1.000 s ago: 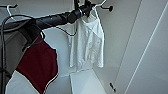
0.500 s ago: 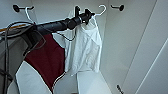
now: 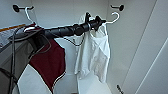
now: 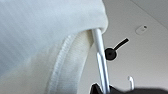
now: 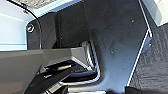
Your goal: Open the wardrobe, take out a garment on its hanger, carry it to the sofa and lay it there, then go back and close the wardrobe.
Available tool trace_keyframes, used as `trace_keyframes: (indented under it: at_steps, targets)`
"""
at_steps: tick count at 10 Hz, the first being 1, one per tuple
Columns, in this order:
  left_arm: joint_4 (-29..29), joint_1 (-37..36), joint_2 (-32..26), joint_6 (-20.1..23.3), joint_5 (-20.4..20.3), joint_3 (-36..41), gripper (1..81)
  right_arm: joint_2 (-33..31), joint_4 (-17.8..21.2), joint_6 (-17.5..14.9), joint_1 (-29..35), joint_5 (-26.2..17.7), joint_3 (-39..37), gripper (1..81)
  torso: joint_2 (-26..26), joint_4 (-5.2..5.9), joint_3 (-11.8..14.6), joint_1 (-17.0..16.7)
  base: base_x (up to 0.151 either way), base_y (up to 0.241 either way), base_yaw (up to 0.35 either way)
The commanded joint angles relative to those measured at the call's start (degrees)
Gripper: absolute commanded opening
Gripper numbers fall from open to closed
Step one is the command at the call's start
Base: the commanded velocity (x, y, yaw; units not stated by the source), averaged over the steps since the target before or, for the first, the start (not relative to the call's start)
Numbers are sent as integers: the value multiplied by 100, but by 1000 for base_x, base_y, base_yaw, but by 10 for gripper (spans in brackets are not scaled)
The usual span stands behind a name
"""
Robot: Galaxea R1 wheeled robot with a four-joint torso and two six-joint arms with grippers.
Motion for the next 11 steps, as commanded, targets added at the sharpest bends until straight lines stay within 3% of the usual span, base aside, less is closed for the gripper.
trace_keyframes:
  at_steps: [1,2,3,4,5,6,7,11]
  targets:
    - [628,-800,7,114,-161,662,10,25,-32,-54,163,-284,65,811,0,477,0,0,0,0,0]
    - [663,-773,16,114,-152,662,10,25,-32,-54,163,-284,56,811,0,527,0,0,0,0,0]
    - [698,-773,16,105,-49,741,10,25,-32,-54,180,-284,64,811,0,197,0,0,0,0,0]
    - [750,-747,7,114,6,855,10,25,-23,-54,181,-284,56,811,0,356,0,0,0,0,0]
    - [803,-668,-11,114,6,968,10,25,-23,-54,181,-284,56,811,0,450,200,0,0,0,0]
    - [865,-571,-37,114,6,1040,10,25,-23,-54,181,-284,56,811,0,478,431,0,0,0,0]
    - [979,-457,-63,114,15,1146,10,25,-32,-54,181,-284,65,811,0,483,74,2,0,0,0]
    - [1462,175,-203,114,164,1663,10,25,-23,-46,190,-275,57,811,-2,483,315,-9,0,0,0]
